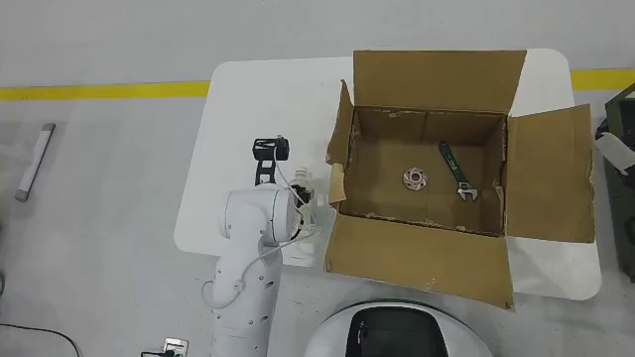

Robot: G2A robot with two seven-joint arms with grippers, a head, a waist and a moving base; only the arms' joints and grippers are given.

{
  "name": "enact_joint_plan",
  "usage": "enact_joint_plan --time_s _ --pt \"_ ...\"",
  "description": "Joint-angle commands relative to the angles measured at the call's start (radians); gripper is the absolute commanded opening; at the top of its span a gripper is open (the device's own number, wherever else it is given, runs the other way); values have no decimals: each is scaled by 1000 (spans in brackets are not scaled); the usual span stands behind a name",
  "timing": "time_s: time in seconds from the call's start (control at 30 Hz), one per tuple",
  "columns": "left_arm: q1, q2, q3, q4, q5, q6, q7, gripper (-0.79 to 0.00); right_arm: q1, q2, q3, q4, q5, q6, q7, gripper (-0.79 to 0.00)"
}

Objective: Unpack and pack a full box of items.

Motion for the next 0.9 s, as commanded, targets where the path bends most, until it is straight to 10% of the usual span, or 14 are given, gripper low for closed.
enact_joint_plan --time_s 0.0,0.17,0.4,0.87 --pt "2 0 -11 -42 -20 1 0 0 17 7 -13 -13 -65 -79 31 -785" --pt "-12 2 -58 -101 -44 0 0 0 102 32 -152 -13 -303 -219 160 -785" --pt "-15 2 -65 -109 -73 0 0 0 227 45 -408 -13 -506 -139 285 -785" --pt "-15 2 -65 -109 -73 0 0 0 243 50 -436 -13 -587 -143 315 -785"
